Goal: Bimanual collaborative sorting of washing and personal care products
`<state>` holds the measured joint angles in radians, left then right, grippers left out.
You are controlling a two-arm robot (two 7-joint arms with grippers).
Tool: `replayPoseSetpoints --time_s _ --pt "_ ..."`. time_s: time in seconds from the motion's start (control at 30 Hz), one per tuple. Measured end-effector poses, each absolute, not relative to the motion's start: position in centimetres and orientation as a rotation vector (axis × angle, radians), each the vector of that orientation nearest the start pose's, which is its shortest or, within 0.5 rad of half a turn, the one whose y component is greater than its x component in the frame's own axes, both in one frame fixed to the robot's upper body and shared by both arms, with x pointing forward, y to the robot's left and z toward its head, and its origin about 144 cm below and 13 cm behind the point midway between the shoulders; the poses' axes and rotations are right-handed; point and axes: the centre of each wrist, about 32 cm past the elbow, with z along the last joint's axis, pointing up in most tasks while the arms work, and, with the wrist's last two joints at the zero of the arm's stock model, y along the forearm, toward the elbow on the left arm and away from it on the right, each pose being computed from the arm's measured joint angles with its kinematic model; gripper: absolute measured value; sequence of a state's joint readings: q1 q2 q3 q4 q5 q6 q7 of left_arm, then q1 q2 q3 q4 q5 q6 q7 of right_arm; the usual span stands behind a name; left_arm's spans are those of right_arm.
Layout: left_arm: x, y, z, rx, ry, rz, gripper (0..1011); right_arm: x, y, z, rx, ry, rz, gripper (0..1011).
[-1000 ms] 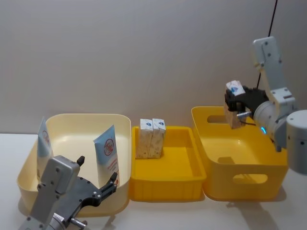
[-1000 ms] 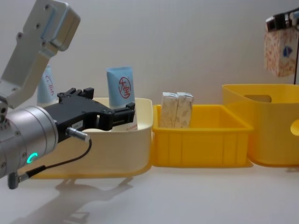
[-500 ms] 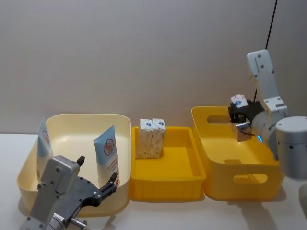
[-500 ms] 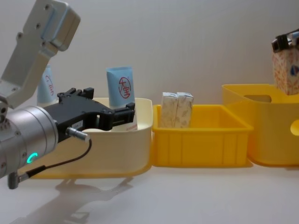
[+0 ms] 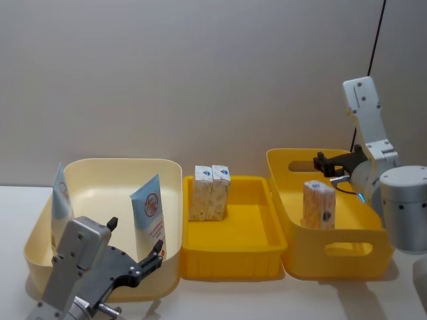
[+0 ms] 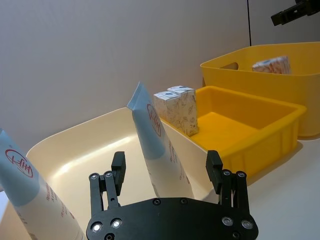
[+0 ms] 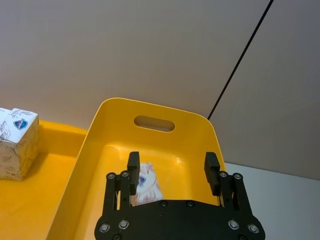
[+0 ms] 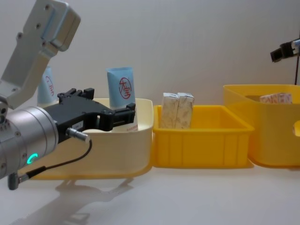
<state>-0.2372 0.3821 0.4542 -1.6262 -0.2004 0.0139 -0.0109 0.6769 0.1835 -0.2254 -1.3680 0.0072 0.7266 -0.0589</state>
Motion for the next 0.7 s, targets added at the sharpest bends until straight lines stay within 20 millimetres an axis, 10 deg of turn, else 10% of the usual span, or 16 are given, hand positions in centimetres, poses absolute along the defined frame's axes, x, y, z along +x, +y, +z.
replayPoseSetpoints --time_s 0.3,0.7 --pt "49.2 19.84 120.44 0.061 -0.268 1.124 1003 60.73 -22.47 134.04 -0.446 -0.018 -1.586 999" --pt "50.13 20.01 121.17 0.06 -0.27 1.12 1003 60.74 -22.46 133.95 -0.452 -0.015 -1.589 1001"
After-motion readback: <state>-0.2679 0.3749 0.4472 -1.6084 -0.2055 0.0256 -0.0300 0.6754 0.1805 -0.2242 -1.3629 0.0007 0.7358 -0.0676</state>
